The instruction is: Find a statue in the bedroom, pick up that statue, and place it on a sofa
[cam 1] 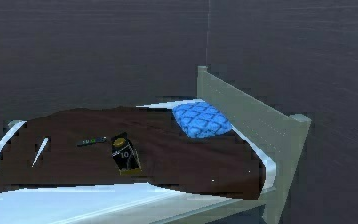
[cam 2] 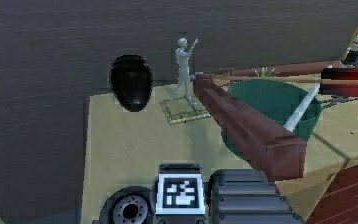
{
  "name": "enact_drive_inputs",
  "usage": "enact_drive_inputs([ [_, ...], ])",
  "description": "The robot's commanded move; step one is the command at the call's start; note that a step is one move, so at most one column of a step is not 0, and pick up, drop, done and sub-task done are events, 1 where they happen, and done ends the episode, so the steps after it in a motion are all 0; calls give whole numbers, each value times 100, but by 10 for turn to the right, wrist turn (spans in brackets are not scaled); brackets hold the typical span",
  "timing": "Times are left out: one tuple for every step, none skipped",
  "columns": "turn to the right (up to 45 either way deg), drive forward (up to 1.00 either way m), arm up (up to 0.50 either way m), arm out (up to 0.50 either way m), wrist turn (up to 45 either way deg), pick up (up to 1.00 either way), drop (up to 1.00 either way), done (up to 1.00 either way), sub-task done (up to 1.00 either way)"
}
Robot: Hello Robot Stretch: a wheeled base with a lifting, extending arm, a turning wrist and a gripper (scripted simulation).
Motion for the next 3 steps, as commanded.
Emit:
enact_drive_inputs([
  [0, 0, 0, 40, 0, 0, 0, 0, 0],
  [0, 0, 0, 0, 450, 0, 0, 0, 0],
  [0, 0, 0, 0, 450, 0, 0, 0, 0],
])
